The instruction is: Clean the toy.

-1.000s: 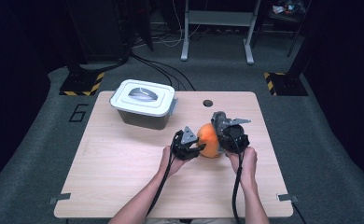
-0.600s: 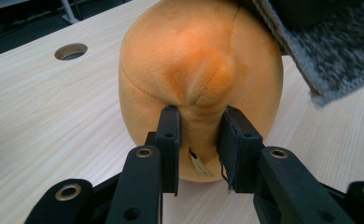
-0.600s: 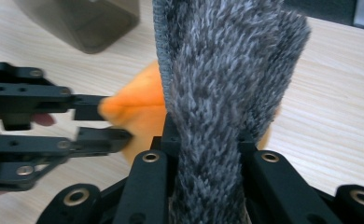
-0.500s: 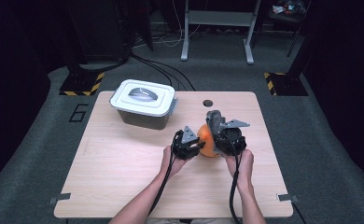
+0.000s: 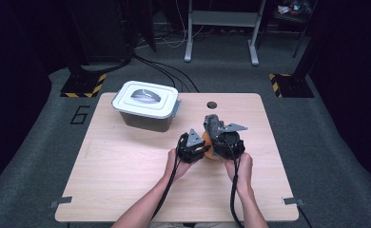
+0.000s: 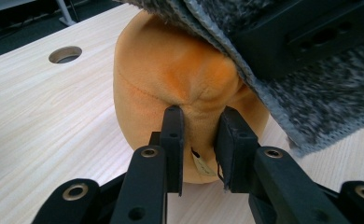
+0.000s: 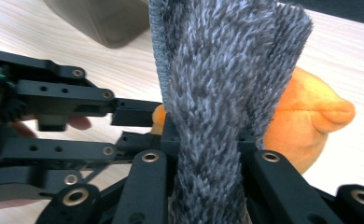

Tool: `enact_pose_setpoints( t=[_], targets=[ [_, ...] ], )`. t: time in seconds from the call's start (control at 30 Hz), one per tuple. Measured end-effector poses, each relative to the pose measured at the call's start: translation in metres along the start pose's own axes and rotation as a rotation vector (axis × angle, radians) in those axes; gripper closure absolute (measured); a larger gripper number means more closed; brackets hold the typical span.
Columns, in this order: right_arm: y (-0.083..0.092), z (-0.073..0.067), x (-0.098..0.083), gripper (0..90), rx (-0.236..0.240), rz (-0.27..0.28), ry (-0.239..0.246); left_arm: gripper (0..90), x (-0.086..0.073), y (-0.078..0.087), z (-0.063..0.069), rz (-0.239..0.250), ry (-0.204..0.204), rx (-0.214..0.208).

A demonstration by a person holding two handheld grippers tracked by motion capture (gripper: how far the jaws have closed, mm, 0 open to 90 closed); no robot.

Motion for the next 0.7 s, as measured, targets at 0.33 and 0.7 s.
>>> enact_pose_setpoints(
  t=[0.33, 0.7],
  targets=[
    [0.002, 0.006, -0.001, 75.4, -0.035, 0.000, -0.001, 78.1, -0.001, -0.001, 0.000, -0.007, 0.001, 0.000],
    [0.005, 0.028, -0.003, 75.4, -0.097, 0.006, -0.029, 78.8, -0.002, -0.001, 0.000, -0.003, 0.010, 0.002]
  ],
)
Point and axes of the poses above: each handheld gripper's, and its own axes: y roughly backward along the jaws, x roughly out of its top, z roughly to its right, the point moved 5 cm from there along -y, roughly forward along the jaws, and after that the axes turned 3 degrees about -y, right-handed, at the moved point
